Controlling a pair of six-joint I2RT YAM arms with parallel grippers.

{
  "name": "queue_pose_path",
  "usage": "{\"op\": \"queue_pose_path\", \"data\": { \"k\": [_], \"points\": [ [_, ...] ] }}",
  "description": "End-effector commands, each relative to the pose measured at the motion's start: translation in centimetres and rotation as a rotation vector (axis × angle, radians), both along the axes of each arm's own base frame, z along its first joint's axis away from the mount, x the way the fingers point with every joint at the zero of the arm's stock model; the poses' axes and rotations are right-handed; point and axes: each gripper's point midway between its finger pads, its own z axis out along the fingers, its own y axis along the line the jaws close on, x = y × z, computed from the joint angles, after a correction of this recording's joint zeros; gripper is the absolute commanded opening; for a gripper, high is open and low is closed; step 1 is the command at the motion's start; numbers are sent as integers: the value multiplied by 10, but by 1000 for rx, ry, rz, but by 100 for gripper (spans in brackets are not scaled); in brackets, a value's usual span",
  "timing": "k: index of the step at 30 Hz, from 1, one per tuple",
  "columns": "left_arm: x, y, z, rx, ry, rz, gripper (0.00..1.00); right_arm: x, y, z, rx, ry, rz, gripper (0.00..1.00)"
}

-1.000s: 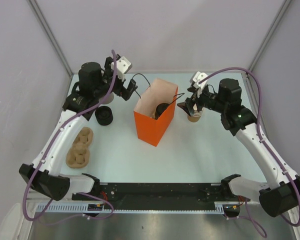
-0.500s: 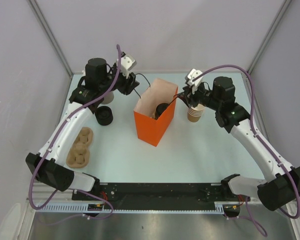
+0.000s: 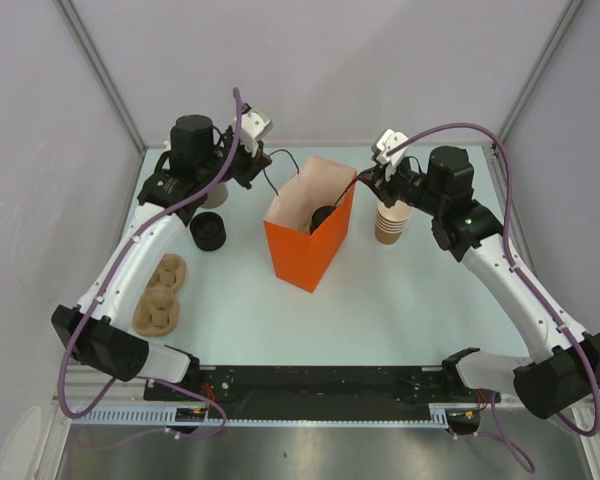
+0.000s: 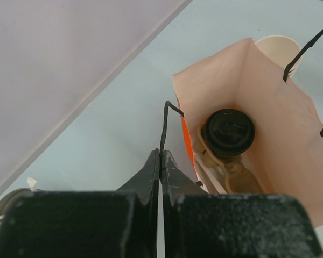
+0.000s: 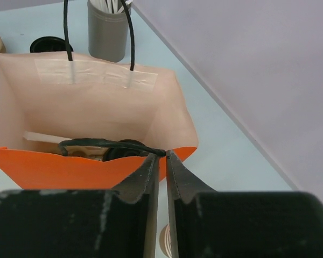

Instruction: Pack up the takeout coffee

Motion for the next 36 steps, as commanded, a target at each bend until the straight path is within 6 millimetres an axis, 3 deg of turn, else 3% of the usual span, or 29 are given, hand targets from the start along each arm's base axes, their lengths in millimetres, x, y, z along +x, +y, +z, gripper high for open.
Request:
{"op": "queue_pose_path", "data": {
  "k": [1, 8, 20, 36],
  "points": [
    [-4, 0, 23, -34, -35, -10, 0, 3, 5, 30, 49, -61, 7, 12],
    [-12, 1, 24, -62, -5, -1, 0, 8, 7, 35, 71, -58, -3, 0],
    [-39, 9, 38, -93, -15, 0, 0, 21, 9, 46, 114, -47, -39, 0],
    [-64, 2, 15, -128, 37, -39, 0, 29, 17, 55, 143, -26, -33, 0]
  ]
}}
